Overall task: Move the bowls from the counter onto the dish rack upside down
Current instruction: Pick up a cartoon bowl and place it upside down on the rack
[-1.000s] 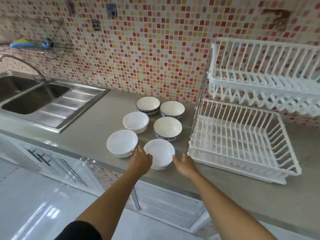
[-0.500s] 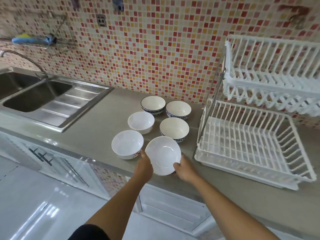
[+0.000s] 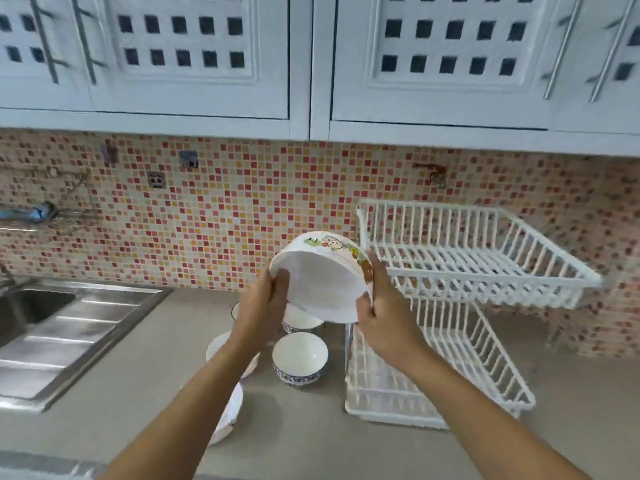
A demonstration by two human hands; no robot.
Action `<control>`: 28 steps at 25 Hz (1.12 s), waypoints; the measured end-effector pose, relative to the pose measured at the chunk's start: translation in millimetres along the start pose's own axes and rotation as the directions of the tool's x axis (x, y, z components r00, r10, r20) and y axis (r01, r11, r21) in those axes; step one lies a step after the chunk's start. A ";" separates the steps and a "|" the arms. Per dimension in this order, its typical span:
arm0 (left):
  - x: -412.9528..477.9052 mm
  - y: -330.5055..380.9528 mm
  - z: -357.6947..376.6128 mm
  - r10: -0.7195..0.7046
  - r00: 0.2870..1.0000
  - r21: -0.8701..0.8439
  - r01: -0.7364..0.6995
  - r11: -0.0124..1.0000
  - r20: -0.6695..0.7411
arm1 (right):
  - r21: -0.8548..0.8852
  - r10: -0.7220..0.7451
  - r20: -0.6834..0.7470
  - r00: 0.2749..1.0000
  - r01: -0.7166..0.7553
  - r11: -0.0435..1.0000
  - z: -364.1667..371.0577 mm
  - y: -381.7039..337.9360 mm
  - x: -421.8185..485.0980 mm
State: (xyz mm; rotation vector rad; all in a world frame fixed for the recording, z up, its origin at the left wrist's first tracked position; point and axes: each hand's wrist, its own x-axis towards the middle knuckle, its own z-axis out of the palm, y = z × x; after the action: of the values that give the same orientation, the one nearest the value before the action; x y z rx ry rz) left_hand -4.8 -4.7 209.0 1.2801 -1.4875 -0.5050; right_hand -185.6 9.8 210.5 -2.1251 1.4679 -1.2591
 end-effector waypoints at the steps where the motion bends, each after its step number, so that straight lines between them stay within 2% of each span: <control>1: 9.1 14.8 -1.9 0.052 0.996 -0.056 -0.048 0.997 0.069 | -0.024 -0.052 -0.043 0.998 0.051 0.998 -20.1 -5.1 8.7; 4: 49.2 51.4 2.4 0.183 0.912 -0.287 -0.076 0.955 0.368 | -0.197 -0.228 -0.101 0.968 0.205 0.959 -78.5 -1.5 34.1; 6: 72.6 69.5 15.6 0.235 0.872 -0.340 -0.086 0.937 0.428 | -0.427 -0.321 -0.060 0.945 0.267 0.864 -106.7 13.2 55.1; 7: 82.8 78.5 25.1 0.272 0.859 -0.309 -0.142 0.940 0.433 | -0.507 -0.344 -0.036 0.938 0.280 0.815 -117.1 23.2 66.8; 10: 107.7 98.1 64.4 0.286 0.848 0.007 -0.322 0.947 0.446 | -0.614 -0.351 -0.002 0.936 0.276 0.740 -135.3 58.3 99.7; 13: 136.0 106.3 111.0 0.266 0.828 0.228 -0.418 0.879 0.493 | -0.599 -0.339 0.045 0.940 0.297 0.744 -150.8 107.2 130.8; 14: 145.9 105.7 124.9 0.239 0.832 0.264 -0.410 0.873 0.501 | -0.566 -0.310 0.106 0.945 0.314 0.762 -156.1 125.0 140.4; 16: 164.6 96.4 148.2 0.195 0.836 0.310 -0.392 0.866 0.512 | -0.420 -0.170 0.265 0.949 0.272 0.866 -164.0 154.8 156.5; 18: 176.7 83.1 165.4 0.116 0.819 0.344 -0.359 0.868 0.562 | -0.319 -0.037 0.406 0.913 0.179 0.931 -165.2 175.8 166.1; 21: 189.8 71.8 192.7 0.019 0.804 0.416 -0.328 0.848 0.595 | -0.337 -0.009 0.550 0.835 0.231 0.913 -159.2 198.0 179.6; 25: 201.6 63.7 216.6 -0.069 0.800 0.541 -0.336 0.771 0.596 | -0.366 0.056 0.565 0.823 0.189 0.911 -144.6 213.1 196.3; 28: 204.1 54.9 227.7 -0.120 0.794 0.578 -0.320 0.750 0.596 | -0.393 0.128 0.559 0.819 0.126 0.911 -137.0 222.4 200.8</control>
State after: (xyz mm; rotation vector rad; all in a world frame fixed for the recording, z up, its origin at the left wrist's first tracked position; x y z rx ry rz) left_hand -203.5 -237.5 263.0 1.6439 -2.4313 -0.3207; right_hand -408.4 -229.6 250.1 -2.4521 1.5260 -0.2224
